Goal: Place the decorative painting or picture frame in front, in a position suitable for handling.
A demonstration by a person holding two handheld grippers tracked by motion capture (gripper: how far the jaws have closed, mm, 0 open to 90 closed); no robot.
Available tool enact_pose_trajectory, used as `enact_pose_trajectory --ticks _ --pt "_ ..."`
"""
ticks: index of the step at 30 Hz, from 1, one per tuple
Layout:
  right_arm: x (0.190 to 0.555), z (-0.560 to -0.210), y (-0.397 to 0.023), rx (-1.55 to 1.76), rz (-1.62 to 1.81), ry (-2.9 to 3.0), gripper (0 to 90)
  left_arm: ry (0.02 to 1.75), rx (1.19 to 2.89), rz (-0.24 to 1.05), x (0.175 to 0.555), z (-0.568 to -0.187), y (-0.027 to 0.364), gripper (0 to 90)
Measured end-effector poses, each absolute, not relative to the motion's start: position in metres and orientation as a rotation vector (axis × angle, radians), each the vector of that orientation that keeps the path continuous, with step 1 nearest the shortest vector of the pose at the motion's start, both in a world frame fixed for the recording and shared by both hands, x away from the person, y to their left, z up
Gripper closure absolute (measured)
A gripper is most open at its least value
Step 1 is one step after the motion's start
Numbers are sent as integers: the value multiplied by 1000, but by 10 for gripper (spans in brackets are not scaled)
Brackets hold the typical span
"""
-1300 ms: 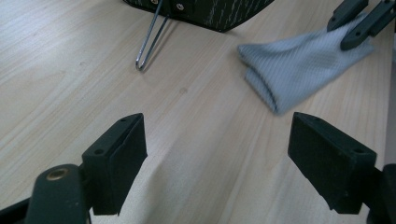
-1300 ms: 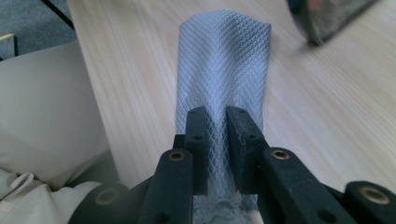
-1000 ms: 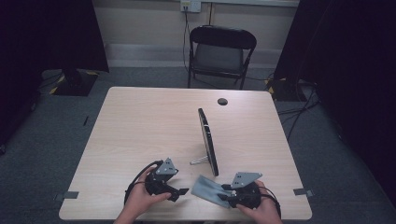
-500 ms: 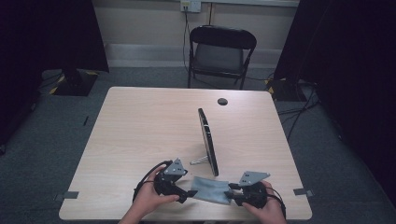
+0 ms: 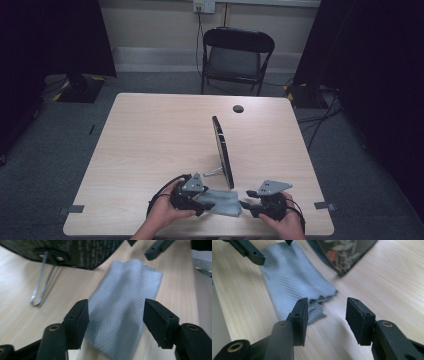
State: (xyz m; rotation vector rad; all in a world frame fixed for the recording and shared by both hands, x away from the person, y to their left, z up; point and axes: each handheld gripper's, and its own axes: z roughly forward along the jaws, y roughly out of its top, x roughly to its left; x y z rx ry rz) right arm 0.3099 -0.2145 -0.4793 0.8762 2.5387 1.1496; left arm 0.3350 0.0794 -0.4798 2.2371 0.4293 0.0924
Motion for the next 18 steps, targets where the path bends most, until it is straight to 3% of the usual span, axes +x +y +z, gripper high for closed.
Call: enact_pose_trajectory --ticks 13,16,18 --pt "310 -481 -229 947 1140 2516 510 382 2297 108 334 -488 78 498" --pt "309 -481 -230 948 1130 2513 510 389 2297 102 334 -487 80 656" --pt "309 -482 -231 955 1133 2507 511 410 2294 92 332 -487 81 697"
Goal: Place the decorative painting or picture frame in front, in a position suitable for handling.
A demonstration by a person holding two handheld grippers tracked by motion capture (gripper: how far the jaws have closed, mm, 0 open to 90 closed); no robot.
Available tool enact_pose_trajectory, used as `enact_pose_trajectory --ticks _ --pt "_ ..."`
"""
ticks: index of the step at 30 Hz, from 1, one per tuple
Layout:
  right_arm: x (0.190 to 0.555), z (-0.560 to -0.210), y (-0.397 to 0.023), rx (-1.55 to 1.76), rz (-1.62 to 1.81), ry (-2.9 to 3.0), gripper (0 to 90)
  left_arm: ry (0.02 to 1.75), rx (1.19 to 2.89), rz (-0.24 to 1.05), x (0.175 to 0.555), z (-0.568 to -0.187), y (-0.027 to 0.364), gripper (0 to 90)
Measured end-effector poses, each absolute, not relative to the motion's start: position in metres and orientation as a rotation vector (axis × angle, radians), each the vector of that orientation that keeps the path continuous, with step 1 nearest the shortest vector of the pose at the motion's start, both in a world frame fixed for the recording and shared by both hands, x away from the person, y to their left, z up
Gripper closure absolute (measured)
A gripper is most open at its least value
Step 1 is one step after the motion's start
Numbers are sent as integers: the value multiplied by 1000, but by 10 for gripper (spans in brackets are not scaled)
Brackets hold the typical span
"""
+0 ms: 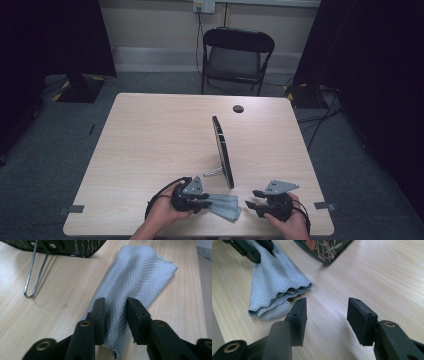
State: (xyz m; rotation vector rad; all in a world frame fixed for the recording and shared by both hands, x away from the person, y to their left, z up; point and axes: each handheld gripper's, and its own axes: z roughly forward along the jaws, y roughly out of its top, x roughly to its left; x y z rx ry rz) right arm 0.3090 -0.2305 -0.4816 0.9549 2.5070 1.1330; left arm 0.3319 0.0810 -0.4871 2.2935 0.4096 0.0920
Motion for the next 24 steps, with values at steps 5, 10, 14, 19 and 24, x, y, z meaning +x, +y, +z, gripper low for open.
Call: enact_pose_trajectory --ticks 5,10,14,19,24 --pt "309 -480 -233 958 1143 2494 510 487 2327 67 332 -482 85 770" --pt "309 -481 -234 970 1147 2492 486 578 2312 56 333 -479 98 778" --pt "309 -479 -235 972 1166 2478 472 631 2276 57 333 -474 114 781" --pt "312 -478 -235 966 1163 2479 470 703 2218 78 335 -470 137 782" --pt "315 -476 -232 950 1173 2470 467 787 2175 117 336 -468 161 782"
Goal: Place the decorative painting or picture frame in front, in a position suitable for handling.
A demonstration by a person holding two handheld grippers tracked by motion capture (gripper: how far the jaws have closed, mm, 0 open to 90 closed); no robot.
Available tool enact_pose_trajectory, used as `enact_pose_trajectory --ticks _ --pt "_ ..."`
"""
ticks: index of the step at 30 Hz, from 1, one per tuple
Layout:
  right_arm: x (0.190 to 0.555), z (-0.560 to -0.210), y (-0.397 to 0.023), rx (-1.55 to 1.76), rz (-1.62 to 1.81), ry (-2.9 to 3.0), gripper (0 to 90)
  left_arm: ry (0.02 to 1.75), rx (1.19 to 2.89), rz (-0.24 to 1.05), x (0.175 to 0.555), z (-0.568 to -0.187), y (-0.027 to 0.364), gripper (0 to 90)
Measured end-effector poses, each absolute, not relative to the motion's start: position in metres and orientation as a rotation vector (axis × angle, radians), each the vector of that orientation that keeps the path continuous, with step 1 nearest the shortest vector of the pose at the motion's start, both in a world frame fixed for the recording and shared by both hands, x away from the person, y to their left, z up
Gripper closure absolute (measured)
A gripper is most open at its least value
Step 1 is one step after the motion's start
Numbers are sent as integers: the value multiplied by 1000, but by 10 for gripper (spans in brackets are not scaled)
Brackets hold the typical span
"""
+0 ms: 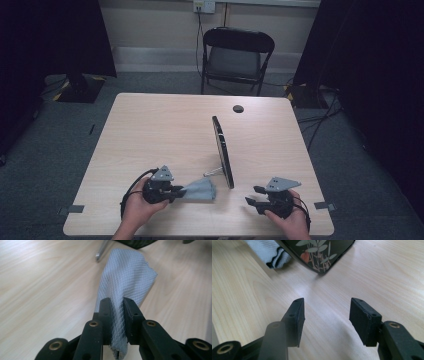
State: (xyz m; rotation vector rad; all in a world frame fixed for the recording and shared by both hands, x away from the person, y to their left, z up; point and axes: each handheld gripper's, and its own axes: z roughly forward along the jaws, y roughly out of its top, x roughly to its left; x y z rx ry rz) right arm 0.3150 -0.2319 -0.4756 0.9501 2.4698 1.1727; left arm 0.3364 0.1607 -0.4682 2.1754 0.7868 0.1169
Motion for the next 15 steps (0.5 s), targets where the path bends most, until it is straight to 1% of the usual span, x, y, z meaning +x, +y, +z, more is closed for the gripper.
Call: enact_pose_trajectory --ticks 6,11,15 --pt "322 -475 -227 931 1168 2480 467 856 2134 130 336 -466 181 782" --pt "327 -474 -222 911 1176 2478 482 922 2126 179 334 -467 199 783" --pt "331 -472 -215 906 1195 2476 546 965 2104 188 331 -468 209 782"
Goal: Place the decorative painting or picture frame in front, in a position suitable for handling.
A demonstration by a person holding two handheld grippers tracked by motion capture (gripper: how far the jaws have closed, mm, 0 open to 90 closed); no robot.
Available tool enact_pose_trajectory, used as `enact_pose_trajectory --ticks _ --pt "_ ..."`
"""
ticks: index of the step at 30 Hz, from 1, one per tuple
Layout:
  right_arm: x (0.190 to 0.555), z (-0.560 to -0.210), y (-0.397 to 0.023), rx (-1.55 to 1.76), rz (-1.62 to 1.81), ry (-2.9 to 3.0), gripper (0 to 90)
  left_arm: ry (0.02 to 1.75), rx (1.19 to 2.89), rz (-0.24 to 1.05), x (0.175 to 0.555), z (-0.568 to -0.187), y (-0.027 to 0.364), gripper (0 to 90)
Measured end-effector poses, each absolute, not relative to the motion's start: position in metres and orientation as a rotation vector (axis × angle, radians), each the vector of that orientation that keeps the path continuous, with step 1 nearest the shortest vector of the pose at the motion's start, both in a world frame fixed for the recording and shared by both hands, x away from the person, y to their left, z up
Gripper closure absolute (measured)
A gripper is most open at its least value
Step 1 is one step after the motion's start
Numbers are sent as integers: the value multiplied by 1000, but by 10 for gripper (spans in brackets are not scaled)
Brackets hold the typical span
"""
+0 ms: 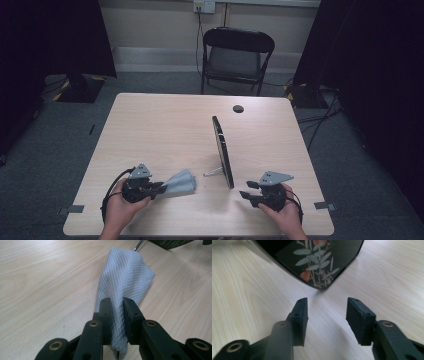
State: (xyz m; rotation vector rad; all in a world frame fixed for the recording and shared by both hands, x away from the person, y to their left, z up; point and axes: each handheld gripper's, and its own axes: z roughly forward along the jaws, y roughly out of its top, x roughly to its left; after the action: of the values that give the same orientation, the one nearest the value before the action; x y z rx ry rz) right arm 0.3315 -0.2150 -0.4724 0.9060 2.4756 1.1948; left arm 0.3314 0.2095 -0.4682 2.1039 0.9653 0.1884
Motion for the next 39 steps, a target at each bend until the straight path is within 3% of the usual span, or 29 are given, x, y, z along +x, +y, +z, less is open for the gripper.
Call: enact_pose_trajectory --ticks 16,39 --pt "340 -465 -190 809 1257 2510 704 1075 2053 221 319 -470 232 782" --pt "344 -466 -140 685 1296 2594 693 1120 2067 195 305 -481 233 758"
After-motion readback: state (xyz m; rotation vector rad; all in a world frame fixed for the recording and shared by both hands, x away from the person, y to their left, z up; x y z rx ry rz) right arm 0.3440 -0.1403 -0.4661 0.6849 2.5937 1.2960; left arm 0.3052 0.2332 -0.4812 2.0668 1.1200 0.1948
